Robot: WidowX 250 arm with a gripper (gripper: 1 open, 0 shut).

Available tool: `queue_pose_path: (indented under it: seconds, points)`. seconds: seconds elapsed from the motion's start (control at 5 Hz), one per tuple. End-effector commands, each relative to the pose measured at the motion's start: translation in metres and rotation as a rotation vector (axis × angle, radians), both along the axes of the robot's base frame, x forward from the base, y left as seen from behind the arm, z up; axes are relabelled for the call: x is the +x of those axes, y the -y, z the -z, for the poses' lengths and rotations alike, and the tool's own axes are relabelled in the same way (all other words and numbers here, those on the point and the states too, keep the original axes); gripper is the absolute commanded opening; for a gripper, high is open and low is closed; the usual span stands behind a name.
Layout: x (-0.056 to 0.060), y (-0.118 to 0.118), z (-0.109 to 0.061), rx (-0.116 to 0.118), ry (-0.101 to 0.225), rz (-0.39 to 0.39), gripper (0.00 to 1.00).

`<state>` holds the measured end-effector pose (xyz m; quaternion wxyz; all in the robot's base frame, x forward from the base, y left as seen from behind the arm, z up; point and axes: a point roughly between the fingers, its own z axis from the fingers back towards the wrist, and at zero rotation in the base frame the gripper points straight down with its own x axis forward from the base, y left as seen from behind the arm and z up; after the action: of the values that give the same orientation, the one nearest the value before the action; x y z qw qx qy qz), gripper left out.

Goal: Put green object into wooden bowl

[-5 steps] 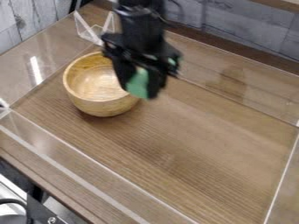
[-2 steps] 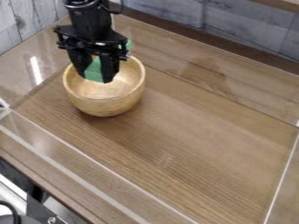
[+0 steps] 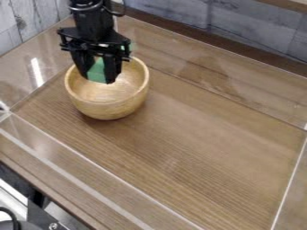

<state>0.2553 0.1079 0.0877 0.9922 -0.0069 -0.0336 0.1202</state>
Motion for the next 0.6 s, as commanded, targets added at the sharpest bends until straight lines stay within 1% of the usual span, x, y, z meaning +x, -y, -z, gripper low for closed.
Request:
queue_pose_path:
  seconds: [0.0,0.4]
  points:
    - [0.013,-0.013,-0.01,0.029,0.049,0.012,0.0]
    - [0.019,-0.004,0.001,0.026,0.042,0.092,0.0]
